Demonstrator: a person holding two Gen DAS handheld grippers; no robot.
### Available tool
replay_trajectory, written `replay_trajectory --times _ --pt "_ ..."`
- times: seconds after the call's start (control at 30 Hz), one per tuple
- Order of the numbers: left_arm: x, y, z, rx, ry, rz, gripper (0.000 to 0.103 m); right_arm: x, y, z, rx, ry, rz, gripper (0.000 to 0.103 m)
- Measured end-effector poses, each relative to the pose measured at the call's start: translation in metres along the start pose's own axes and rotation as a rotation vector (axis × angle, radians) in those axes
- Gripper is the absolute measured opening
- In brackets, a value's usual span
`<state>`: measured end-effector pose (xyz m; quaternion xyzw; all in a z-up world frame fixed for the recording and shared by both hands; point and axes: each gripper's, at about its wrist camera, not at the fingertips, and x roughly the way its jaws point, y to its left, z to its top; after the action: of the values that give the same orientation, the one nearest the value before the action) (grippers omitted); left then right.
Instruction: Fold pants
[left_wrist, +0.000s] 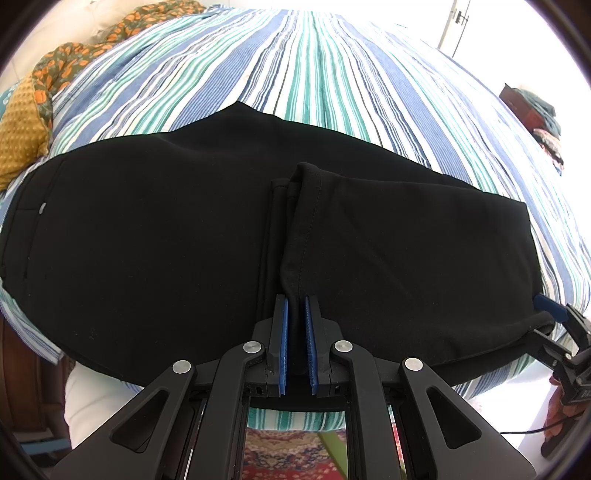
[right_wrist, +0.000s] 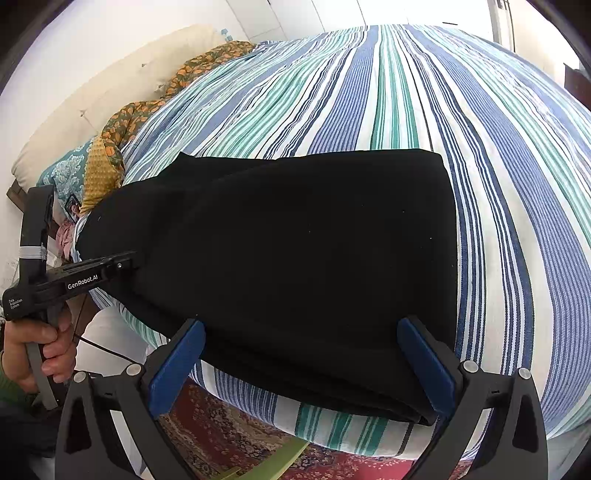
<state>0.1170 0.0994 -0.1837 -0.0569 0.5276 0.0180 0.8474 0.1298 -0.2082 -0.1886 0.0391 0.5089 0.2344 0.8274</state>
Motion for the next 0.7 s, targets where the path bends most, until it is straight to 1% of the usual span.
replay_trajectory --times 0.03,0.07,0.1,0.13,0.2,0.23,0.3,0.37,0.4,0.5,0.57,0.63,0.7 --pt "-0.001 0.001 0.000 -0.007 0.000 -0.010 0.010 0.000 0.000 0.000 -0.003 0.001 -0.002 0.103" --pt "-0.003 0.003 0.001 -0.024 0.000 -0.030 0.015 0.000 0.000 0.000 -0.005 0.001 -0.004 0.103" --pt "-0.006 0.006 0.002 -0.052 0.005 -0.064 0.026 0.000 0.001 0.000 -0.007 0.002 -0.006 0.103" --pt "-0.011 0.010 0.002 -0.087 0.008 -0.108 0.033 0.001 0.000 0.000 -0.008 0.002 -0.007 0.103" --pt "-0.024 0.020 0.003 -0.149 -0.006 -0.160 0.057 0.001 0.000 -0.001 -0.006 0.001 -0.005 0.103" --pt "-0.033 0.029 0.003 -0.180 -0.026 -0.171 0.060 0.001 -0.001 -0.001 -0.004 0.001 -0.004 0.103" --pt "-0.049 0.052 0.004 -0.252 -0.062 -0.201 0.061 0.000 0.000 -0.001 -0.001 -0.001 -0.002 0.103" --pt "-0.060 0.088 0.003 -0.379 -0.087 -0.240 0.061 0.000 0.000 -0.002 -0.002 -0.002 -0.003 0.103" --pt "-0.064 0.110 0.000 -0.463 -0.101 -0.262 0.062 0.000 0.001 -0.002 -0.003 -0.002 -0.005 0.103" --pt "-0.070 0.186 -0.016 -0.757 -0.165 -0.327 0.063 0.001 0.002 -0.002 -0.013 0.000 -0.015 0.103" --pt "-0.070 0.236 -0.037 -0.978 -0.214 -0.351 0.063 0.001 0.003 -0.002 -0.016 0.000 -0.021 0.103" --pt "-0.069 0.274 -0.060 -1.161 -0.271 -0.385 0.063 0.001 0.004 -0.002 -0.018 0.000 -0.023 0.103" --pt "-0.065 0.298 -0.075 -1.264 -0.300 -0.391 0.063 0.001 0.003 -0.002 -0.017 0.000 -0.023 0.103"
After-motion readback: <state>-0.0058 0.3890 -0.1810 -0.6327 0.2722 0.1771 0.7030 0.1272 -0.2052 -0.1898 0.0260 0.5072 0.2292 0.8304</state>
